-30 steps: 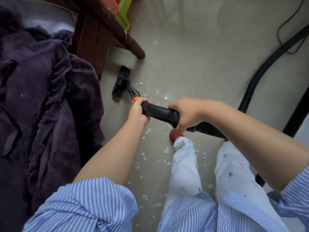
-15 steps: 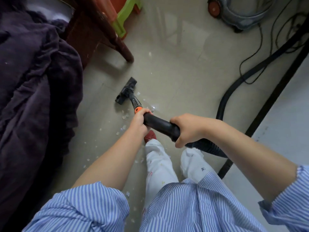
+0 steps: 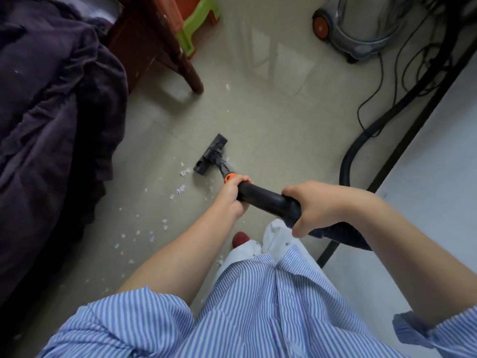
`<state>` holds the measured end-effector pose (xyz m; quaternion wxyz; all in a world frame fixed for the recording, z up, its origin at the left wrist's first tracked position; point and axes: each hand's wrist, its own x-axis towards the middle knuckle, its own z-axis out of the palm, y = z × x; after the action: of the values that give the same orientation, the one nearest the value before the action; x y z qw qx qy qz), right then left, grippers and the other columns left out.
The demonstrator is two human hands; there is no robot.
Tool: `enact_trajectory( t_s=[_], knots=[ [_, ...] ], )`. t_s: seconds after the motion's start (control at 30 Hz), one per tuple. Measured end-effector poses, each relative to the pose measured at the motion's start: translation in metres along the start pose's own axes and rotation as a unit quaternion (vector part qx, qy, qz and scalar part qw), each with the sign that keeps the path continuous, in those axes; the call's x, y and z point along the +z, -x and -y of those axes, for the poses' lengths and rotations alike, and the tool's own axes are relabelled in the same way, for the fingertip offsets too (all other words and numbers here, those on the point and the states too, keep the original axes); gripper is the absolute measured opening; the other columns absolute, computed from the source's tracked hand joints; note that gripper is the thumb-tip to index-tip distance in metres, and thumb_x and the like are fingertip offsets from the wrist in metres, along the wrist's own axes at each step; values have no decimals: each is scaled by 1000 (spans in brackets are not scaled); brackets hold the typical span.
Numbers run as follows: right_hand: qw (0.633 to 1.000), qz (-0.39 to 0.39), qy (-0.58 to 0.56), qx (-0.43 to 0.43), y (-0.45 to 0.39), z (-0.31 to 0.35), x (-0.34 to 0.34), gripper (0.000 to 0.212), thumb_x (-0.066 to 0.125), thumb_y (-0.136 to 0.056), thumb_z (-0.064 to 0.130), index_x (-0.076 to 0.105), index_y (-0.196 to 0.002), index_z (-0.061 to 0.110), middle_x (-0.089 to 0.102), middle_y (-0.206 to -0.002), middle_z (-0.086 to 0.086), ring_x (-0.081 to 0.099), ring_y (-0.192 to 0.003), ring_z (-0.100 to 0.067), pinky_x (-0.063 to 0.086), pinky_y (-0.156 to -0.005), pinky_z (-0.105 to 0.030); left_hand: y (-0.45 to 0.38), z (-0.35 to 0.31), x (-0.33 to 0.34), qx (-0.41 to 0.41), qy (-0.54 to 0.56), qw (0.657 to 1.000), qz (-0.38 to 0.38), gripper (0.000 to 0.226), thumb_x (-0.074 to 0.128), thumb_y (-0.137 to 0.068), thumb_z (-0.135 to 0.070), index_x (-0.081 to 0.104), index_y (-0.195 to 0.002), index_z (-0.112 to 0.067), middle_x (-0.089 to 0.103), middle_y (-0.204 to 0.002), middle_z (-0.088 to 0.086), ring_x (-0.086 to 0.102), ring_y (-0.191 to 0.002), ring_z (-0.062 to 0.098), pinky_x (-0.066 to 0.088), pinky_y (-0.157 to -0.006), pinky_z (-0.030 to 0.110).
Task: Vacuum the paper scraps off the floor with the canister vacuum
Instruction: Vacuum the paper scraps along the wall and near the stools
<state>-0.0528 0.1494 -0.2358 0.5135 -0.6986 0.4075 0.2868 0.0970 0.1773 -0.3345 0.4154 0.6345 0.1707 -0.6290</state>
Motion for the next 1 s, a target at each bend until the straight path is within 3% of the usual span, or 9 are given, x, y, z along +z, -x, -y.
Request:
enact_trajectory(
  t_s=[0.1, 0.2, 0.33, 0.5, 0.7, 0.87, 1.0],
  knots=[
    [1000, -9, 7, 22, 16, 5, 12, 32, 69, -72, 20, 48, -96, 24, 57, -79, 4, 55, -66, -10, 42, -51, -21, 6, 12, -6, -2, 8, 1000, 19, 61, 39, -92, 3, 47, -33, -7, 45, -31, 1, 45, -25, 8, 42, -38, 14],
    [999, -16, 13, 44, 28, 3, 26, 31, 69, -70, 20, 50, -95, 24, 59, -79, 2, 57, -63, -11, 45, -53, -23, 10, 26, -12, -13, 2, 999, 30, 64, 40, -91, 3, 48, -29, -8, 46, -31, 1, 46, -26, 8, 43, -37, 14],
    [998, -21, -14, 64, 40, -4, 44, 27, 68, -69, 17, 50, -87, 25, 60, -69, 4, 58, -53, -10, 48, -48, -24, 14, 44, -16, -34, -29, 999, 24, 35, 43, -90, 4, 43, -56, -6, 48, -33, 1, 47, -26, 8, 43, -36, 13],
    [995, -22, -71, 70, 44, -16, 67, 29, 68, -70, 11, 48, -80, 29, 57, -60, 7, 54, -39, -3, 47, -43, -20, 8, 62, -21, -61, -37, 997, 41, 44, 44, -90, 6, 47, -47, -6, 49, -33, 2, 48, -26, 9, 44, -35, 13],
    [993, -30, -78, 84, 29, -20, 82, 31, 69, -70, 14, 46, -85, 28, 60, -71, 3, 62, -55, -11, 51, -50, -21, -3, 66, -24, -71, -64, 995, 38, 31, 43, -89, 6, 42, -61, -7, 49, -33, 2, 49, -27, 9, 45, -35, 15],
    [991, -7, -120, 60, 8, -17, 100, 32, 72, -70, 16, 46, -82, 29, 65, -79, -1, 62, -47, -7, 56, -54, -24, -19, 64, -40, -90, -104, 990, 29, 31, 43, -90, 5, 42, -61, -7, 49, -31, -1, 48, -26, 6, 43, -35, 12],
    [993, -11, -100, 64, 6, -34, 105, 31, 72, -68, 16, 51, -91, 20, 65, -82, -1, 65, -58, -11, 54, -54, -22, -26, 70, -39, -120, -119, 985, 39, 26, 48, -88, 5, 46, -64, -6, 53, -39, 2, 55, -41, 10, 47, -39, 17]
  ],
)
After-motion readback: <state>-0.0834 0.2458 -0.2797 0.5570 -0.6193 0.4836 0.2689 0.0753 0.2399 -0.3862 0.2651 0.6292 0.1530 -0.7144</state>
